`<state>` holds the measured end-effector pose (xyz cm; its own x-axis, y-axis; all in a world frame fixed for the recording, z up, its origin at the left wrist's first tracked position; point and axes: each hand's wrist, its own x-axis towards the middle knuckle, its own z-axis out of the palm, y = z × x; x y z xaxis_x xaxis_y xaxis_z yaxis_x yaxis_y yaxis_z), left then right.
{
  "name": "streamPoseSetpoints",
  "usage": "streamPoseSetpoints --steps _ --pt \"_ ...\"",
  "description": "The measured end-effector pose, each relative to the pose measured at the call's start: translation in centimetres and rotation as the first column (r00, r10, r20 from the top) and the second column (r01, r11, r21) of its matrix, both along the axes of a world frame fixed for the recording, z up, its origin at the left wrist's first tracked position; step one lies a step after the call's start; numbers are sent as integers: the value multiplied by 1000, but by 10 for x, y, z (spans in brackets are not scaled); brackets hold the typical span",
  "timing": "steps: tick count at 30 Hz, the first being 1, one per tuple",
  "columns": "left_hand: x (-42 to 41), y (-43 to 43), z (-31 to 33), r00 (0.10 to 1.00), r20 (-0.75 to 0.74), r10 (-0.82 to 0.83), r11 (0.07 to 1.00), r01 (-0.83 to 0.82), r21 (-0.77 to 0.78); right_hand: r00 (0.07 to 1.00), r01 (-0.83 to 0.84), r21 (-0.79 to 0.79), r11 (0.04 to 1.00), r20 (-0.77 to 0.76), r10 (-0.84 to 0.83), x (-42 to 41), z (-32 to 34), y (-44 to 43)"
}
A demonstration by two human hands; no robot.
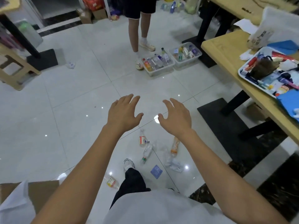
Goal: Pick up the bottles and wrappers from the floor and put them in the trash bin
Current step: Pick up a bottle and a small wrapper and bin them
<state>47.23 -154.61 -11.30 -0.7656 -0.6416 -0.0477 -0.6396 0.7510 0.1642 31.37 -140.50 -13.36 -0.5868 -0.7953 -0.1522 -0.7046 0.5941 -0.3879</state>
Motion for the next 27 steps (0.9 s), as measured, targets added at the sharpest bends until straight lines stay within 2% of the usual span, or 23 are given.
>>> streamPoseSetpoints --steps 4,8,12,16,20,27 --pt "-3 -55 -18 1000 -12 -21 1000 21 21 999 23 -2 1000 -29 -23 -2 -4 -46" --pt "-4 -99 -52 1000 22 -17 999 16 43 994 -88 73 993 -54 92 1 -27 -104" --pt "4 -118 -93 998 41 56 994 -59 97 994 -105 87 991 -12 106 0 -58 -139" --pt "5 -121 -131 984 46 174 957 -180 226 997 -61 43 997 55 58 -9 -93 -145" --pt "-9 -127 -188 962 34 269 922 -268 279 992 -48 9 999 116 47 -23 -158 -147" --pt "-25 -135 -332 961 37 273 924 -273 267 988 -82 41 996 137 76 -47 -306 -155"
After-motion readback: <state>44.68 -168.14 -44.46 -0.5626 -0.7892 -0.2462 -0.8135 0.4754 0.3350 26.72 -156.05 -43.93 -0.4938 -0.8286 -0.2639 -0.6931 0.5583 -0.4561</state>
